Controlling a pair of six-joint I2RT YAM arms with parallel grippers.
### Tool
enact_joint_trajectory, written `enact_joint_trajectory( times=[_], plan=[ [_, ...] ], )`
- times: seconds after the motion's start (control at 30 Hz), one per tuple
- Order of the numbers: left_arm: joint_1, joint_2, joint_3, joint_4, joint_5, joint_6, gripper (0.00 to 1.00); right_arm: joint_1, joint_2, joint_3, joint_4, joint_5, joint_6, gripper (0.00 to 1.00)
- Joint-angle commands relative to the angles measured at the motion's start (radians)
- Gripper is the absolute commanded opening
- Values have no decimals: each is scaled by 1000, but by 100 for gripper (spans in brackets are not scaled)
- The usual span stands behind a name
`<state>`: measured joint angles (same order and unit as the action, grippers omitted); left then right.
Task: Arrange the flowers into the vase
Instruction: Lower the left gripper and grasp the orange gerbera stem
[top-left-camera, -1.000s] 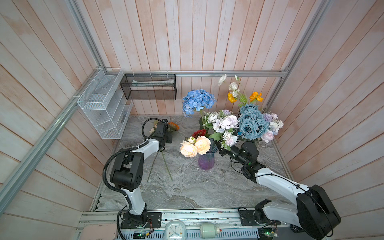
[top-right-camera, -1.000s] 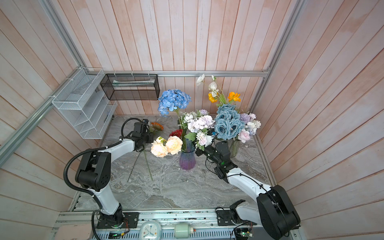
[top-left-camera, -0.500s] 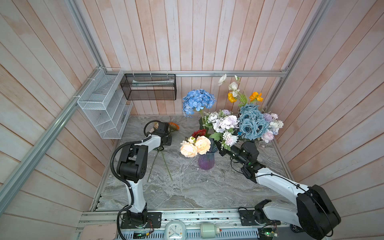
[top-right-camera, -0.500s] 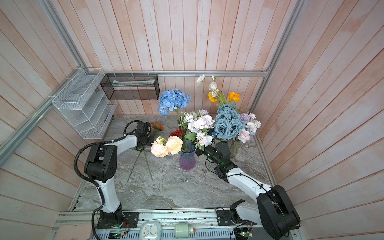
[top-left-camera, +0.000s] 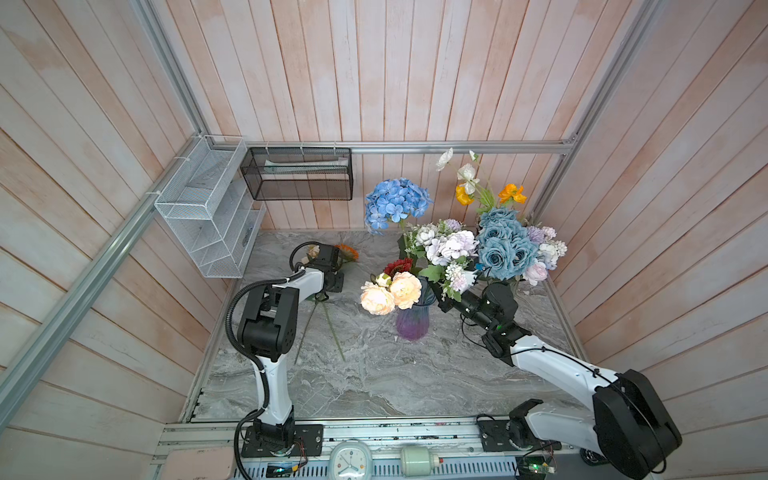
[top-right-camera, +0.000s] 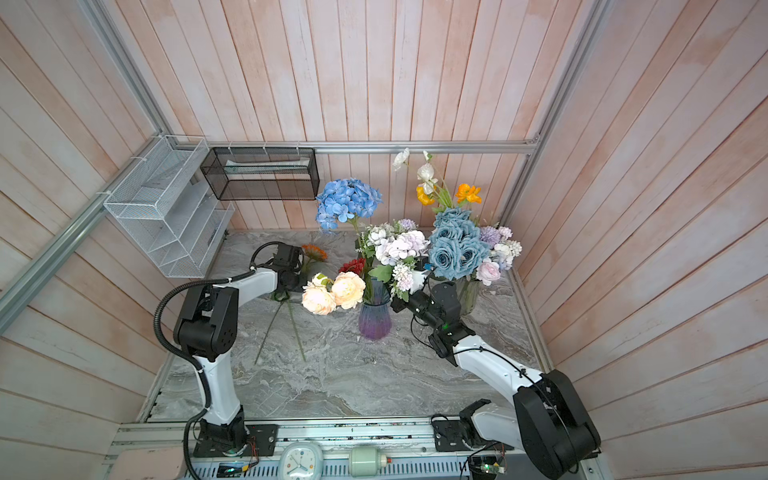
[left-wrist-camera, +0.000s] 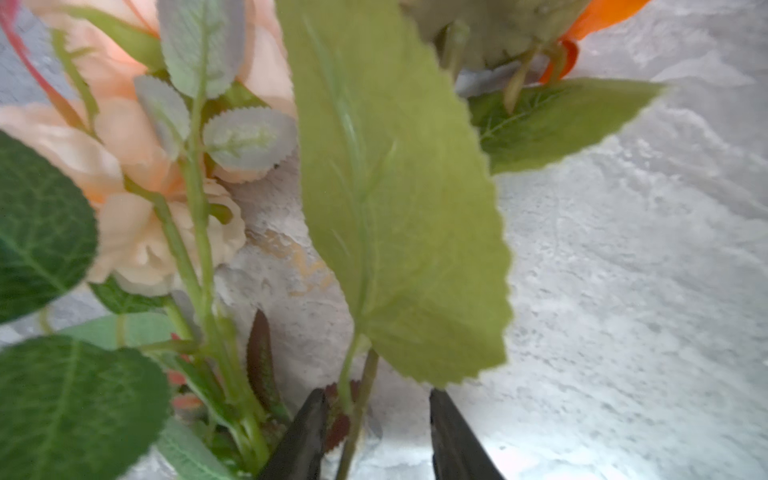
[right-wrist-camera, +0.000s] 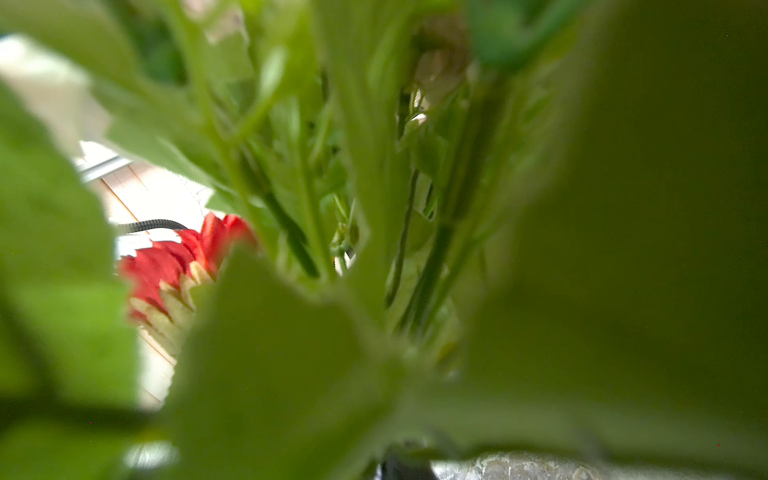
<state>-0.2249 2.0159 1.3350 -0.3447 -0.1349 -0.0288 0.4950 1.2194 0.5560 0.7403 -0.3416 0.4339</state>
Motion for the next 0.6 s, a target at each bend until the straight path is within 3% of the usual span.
enact_joint_trajectory(
  times=[0.0,0.3,0.43,0.57],
  plan=[
    [-8,16,-4,-14,18,-9,41,4,8,20,21,-7,-9,13],
    [-7,56,31,-28,20,-2,38,4,0,19,12,-4,-12,13],
    [-8,76,65,-53,31,-7,20,4,-3,22,4,-5,-17,13],
    [-8,56,61,-44,46,-23,15,4,-3,31,0,-5,-21,13]
  ],
)
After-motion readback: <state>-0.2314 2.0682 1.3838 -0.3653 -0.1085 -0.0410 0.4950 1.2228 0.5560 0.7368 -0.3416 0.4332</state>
